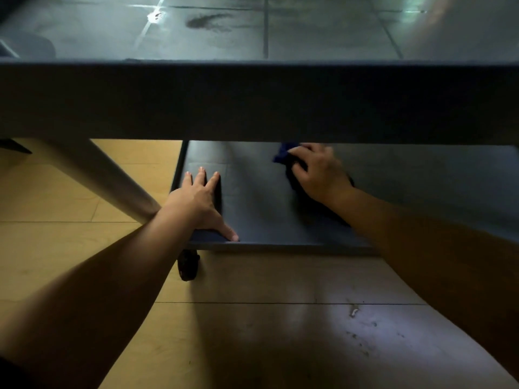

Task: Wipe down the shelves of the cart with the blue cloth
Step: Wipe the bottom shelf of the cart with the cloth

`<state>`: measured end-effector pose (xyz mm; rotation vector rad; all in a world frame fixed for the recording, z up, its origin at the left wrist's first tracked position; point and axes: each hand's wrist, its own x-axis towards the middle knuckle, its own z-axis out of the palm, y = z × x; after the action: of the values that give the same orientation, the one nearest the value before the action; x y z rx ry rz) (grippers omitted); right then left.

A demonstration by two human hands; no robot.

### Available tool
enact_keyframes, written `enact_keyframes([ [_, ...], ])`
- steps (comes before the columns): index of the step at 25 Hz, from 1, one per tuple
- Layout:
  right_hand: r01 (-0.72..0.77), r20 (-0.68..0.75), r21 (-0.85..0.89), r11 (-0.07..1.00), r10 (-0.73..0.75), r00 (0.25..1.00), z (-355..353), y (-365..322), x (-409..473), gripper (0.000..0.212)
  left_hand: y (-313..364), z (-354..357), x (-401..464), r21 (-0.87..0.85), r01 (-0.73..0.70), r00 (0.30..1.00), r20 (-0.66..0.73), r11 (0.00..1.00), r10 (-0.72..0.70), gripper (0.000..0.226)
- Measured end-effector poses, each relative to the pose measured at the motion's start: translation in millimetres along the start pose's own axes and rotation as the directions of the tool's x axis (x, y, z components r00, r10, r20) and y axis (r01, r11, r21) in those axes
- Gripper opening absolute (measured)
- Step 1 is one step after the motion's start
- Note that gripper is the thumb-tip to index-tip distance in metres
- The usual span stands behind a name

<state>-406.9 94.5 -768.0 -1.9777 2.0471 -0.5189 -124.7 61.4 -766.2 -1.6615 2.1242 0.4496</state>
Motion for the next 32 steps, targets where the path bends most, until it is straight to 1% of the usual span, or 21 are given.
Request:
enact_keyframes([
  [1, 0.153, 0.138, -0.051, 0.987, -0.145, 0.980, 7, -16, 8, 0.035, 0, 0, 0, 0.001, 0.002, 1.000, -0.002, 1.000, -0.002, 0.173],
  [2, 0.300, 0.275, -0.114, 0.947, -0.260, 0.926, 16, -29, 14, 0.036, 0, 0, 0, 0.003, 0.004, 1.000, 0.000, 1.000, -0.004, 0.172],
  [3, 0.401, 0.378, -0.182, 0.898, -0.313, 0.871, 27, -39, 16, 0.038, -1, 0, 1, 0.002, 0.008, 1.000, 0.006, 1.000, -0.008, 0.171],
  [4, 0.442, 0.422, -0.251, 0.861, -0.314, 0.851, 36, -44, 15, 0.040, -1, 0, 1, 0.003, 0.007, 1.000, 0.008, 1.000, -0.007, 0.171],
  [5, 0.433, 0.410, -0.302, 0.849, -0.294, 0.863, 44, -45, 15, 0.041, -1, 1, 1, 0.004, 0.008, 1.000, 0.007, 1.000, -0.008, 0.171],
  [7, 0.347, 0.326, -0.336, 0.876, -0.237, 0.915, 47, -37, 13, 0.042, 0, 1, 3, -0.007, 0.013, 1.000, 0.013, 1.000, -0.013, 0.172],
  [10, 0.230, 0.262, -0.342, 0.911, -0.143, 0.954, 35, -15, 7, 0.041, 0, 0, 1, -0.031, 0.029, 0.999, 0.024, 0.999, -0.028, 0.173],
  [13, 0.164, 0.234, -0.357, 0.920, -0.082, 0.969, 17, 24, -17, 0.037, 0, 2, 2, -0.052, 0.029, 0.999, 0.033, 0.998, -0.028, 0.174],
  [17, 0.062, 0.155, -0.377, 0.924, -0.003, 0.988, -22, 101, -67, 0.032, 0, 2, 1, -0.053, 0.033, 0.999, 0.028, 0.998, -0.031, 0.173],
  [20, -0.006, 0.202, -0.393, 0.919, 0.093, 0.975, -30, 116, -74, 0.036, 2, -2, 1, -0.041, 0.046, 0.998, 0.032, 0.998, -0.045, 0.171],
  [22, -0.019, 0.273, -0.297, 0.955, 0.104, 0.956, -33, 108, -68, 0.040, 1, -3, -2, -0.015, 0.031, 0.999, 0.021, 0.999, -0.031, 0.170],
  [23, -0.028, 0.288, -0.201, 0.979, 0.086, 0.954, -37, 105, -65, 0.045, 1, -4, -4, 0.001, 0.020, 1.000, 0.013, 1.000, -0.020, 0.169],
  [24, -0.058, 0.253, -0.090, 0.994, 0.079, 0.964, -43, 104, -63, 0.051, 2, -5, -5, 0.029, 0.002, 1.000, -0.006, 1.000, -0.002, 0.168],
  [25, -0.106, 0.180, -0.012, 0.994, 0.107, 0.978, -50, 108, -60, 0.055, 4, -6, -8, 0.070, -0.026, 0.999, -0.039, 0.997, 0.028, 0.166],
  [26, -0.178, 0.124, -0.008, 0.984, 0.178, 0.976, -55, 114, -58, 0.058, 6, -7, -10, 0.116, -0.058, 0.995, -0.074, 0.992, 0.067, 0.163],
  [27, -0.266, 0.114, -0.076, 0.961, 0.273, 0.955, -59, 123, -56, 0.061, 8, -7, -12, 0.150, -0.092, 0.988, -0.106, 0.984, 0.109, 0.158],
  [28, -0.343, 0.139, -0.165, 0.924, 0.367, 0.920, -61, 129, -56, 0.066, 9, -7, -14, 0.161, -0.122, 0.980, -0.135, 0.979, 0.144, 0.149],
  [29, -0.403, 0.184, -0.206, 0.892, 0.439, 0.879, -60, 134, -56, 0.069, 11, -6, -17, 0.137, -0.146, 0.973, -0.162, 0.980, 0.167, 0.138],
  [30, -0.458, 0.228, -0.180, 0.870, 0.490, 0.841, -58, 135, -56, 0.070, 13, -5, -20, 0.080, -0.168, 0.966, -0.185, 0.983, 0.180, 0.125],
  [31, -0.512, 0.266, -0.108, 0.852, 0.521, 0.811, -56, 131, -56, 0.066, 15, -5, -24, 0.010, -0.194, 0.959, -0.206, 0.981, 0.192, 0.114],
  [32, -0.557, 0.305, -0.031, 0.830, 0.539, 0.785, -55, 124, -56, 0.058, 19, -3, -29, -0.049, -0.226, 0.952, -0.224, 0.973, 0.209, 0.102],
])
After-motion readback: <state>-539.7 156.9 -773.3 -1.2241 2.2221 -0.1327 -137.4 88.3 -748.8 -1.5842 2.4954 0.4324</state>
